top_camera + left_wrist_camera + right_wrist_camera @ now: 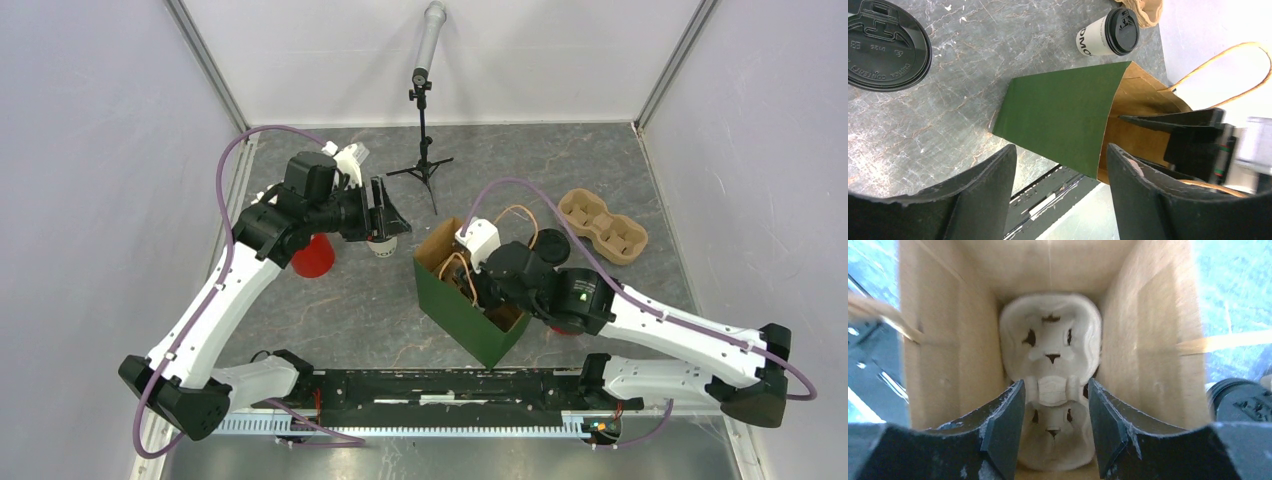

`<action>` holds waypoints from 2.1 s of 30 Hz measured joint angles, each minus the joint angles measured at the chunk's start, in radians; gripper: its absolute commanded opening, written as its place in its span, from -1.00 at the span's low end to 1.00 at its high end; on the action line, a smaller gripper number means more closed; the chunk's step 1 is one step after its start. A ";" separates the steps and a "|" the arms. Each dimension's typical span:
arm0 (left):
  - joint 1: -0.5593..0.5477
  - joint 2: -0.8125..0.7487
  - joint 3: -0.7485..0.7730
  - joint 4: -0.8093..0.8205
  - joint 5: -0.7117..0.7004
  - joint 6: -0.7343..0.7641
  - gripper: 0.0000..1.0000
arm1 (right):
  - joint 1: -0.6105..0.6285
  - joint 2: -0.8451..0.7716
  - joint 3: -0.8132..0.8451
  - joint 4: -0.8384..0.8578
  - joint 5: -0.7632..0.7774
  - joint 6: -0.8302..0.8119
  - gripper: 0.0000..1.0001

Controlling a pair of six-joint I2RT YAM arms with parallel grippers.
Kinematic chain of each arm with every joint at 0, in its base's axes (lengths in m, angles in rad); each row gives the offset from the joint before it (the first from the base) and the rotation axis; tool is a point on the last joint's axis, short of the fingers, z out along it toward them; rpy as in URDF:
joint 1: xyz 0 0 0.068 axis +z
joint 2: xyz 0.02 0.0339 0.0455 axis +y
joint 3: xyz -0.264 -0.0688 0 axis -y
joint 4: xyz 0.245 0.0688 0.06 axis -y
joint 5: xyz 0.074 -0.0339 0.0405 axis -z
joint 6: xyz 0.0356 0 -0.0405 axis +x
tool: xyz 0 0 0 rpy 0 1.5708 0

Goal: Pack the takeout coffee

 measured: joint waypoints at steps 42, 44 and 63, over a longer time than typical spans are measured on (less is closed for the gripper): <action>-0.102 0.153 0.197 -0.121 0.093 0.303 0.79 | 0.000 -0.068 0.288 -0.023 0.100 -0.008 0.35; -0.127 0.165 0.214 -0.148 0.061 0.356 0.78 | 0.000 -0.108 0.254 0.009 0.119 -0.009 0.51; -0.154 0.232 0.214 -0.213 0.059 0.629 0.15 | 0.000 -0.255 0.157 0.119 0.295 0.019 0.96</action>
